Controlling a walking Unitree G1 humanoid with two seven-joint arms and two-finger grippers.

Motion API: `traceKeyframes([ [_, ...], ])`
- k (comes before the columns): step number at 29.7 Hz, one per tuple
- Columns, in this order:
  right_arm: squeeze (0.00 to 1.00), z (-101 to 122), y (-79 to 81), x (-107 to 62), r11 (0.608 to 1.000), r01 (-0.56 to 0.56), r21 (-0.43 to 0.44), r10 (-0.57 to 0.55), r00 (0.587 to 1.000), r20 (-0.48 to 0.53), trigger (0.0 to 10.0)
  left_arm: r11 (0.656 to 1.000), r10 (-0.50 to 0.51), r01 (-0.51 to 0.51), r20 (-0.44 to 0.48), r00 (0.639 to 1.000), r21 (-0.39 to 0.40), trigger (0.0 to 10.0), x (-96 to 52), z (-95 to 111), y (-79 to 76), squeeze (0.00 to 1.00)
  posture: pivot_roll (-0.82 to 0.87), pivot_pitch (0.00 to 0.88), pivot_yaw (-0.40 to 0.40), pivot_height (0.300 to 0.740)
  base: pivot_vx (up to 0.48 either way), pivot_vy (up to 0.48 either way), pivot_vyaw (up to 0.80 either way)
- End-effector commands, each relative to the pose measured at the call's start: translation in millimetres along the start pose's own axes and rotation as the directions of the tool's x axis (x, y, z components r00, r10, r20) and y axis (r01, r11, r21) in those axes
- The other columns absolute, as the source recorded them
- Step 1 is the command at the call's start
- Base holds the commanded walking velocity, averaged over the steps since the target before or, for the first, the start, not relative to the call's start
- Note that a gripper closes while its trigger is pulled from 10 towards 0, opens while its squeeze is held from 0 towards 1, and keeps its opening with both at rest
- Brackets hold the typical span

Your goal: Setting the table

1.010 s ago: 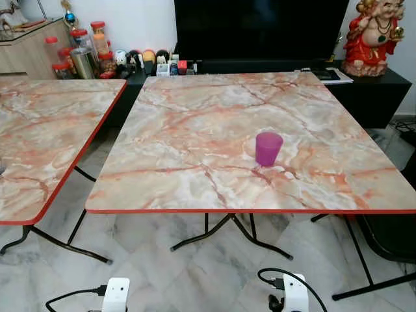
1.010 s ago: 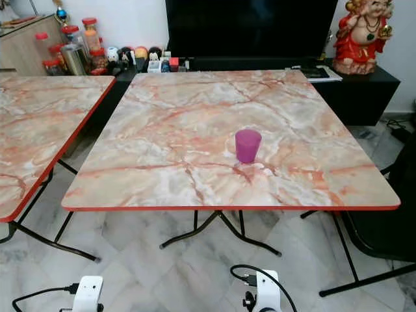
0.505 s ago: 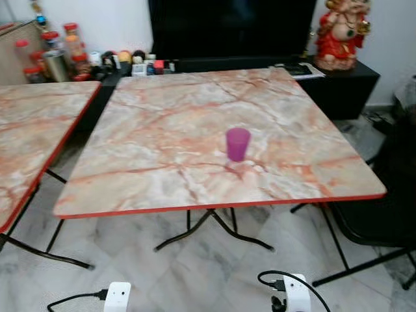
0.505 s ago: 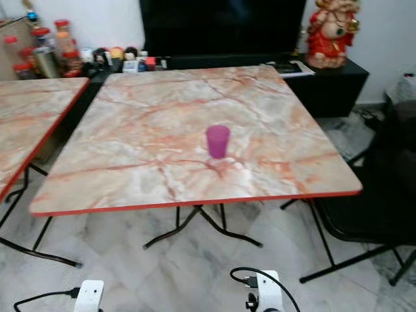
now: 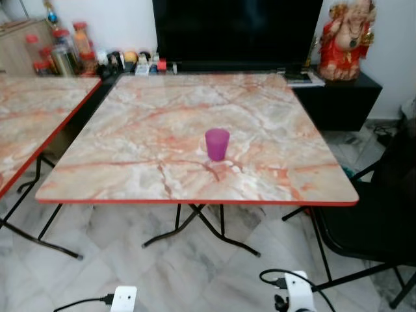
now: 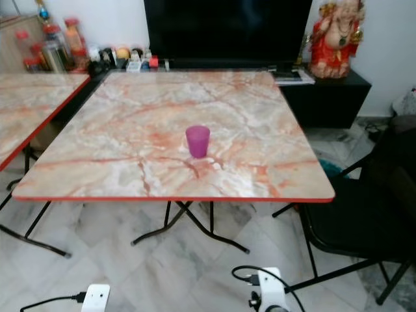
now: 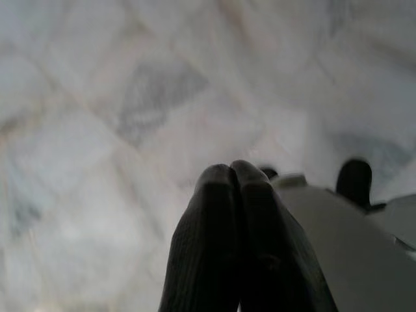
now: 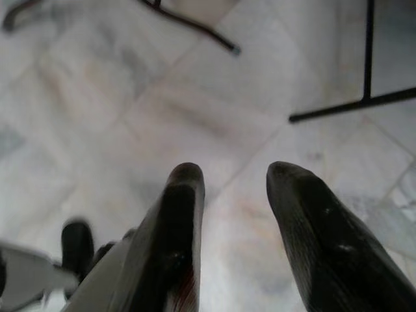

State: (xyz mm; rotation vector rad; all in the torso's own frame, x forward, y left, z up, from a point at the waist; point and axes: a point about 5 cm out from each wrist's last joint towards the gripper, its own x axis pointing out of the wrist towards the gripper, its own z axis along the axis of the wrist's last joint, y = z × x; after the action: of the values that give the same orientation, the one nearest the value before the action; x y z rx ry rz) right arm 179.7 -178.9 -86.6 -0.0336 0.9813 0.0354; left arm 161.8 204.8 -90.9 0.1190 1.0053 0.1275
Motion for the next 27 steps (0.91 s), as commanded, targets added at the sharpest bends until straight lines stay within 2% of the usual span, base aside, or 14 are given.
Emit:
traceKeyframes([
  [1, 0.00, 4, -0.5, 0.5, 1.000, -0.003, 0.002, 0.003, 1.000, 0.010, 10.0, 1.000, -0.002, 0.002, 0.011, 1.000, -0.008, 10.0, 0.5, 3, -1.5, 0.00, -0.09, 0.000, -0.042, 0.740, 0.000, -0.416, 0.00],
  [13, 0.00, 9, 1.8, 1.4, 1.000, -0.008, 0.012, 0.008, 1.000, 0.023, 10.0, 1.000, -0.003, 0.003, 0.016, 1.000, -0.021, 10.0, 0.6, 5, -2.2, 0.00, -0.08, 0.000, -0.046, 0.740, 0.000, -0.386, 0.00],
  [15, 0.00, 7, 0.1, 1.1, 1.000, 0.002, 0.030, -0.003, 1.000, 0.022, 10.0, 0.999, -0.013, 0.015, 0.031, 0.999, -0.046, 10.0, 0.4, 5, -3.7, 0.00, -0.08, 0.000, -0.048, 0.740, 0.000, 0.000, 0.00],
  [22, 0.00, 3, -0.8, 0.3, 0.999, 0.003, 0.036, -0.003, 1.000, 0.011, 10.0, 0.999, 0.009, -0.007, 0.041, 0.999, -0.049, 10.0, 0.0, 5, -1.0, 0.00, -0.07, 0.000, -0.055, 0.740, 0.000, 0.000, 0.00],
  [27, 0.00, 3, 0.3, 0.3, 0.999, -0.001, 0.048, 0.000, 1.000, 0.015, 10.0, 0.998, 0.061, -0.057, 0.111, 0.992, -0.033, 10.0, 0.2, 16, 3.9, 0.00, -0.07, 0.000, -0.056, 0.740, 0.000, 0.000, 0.00],
])
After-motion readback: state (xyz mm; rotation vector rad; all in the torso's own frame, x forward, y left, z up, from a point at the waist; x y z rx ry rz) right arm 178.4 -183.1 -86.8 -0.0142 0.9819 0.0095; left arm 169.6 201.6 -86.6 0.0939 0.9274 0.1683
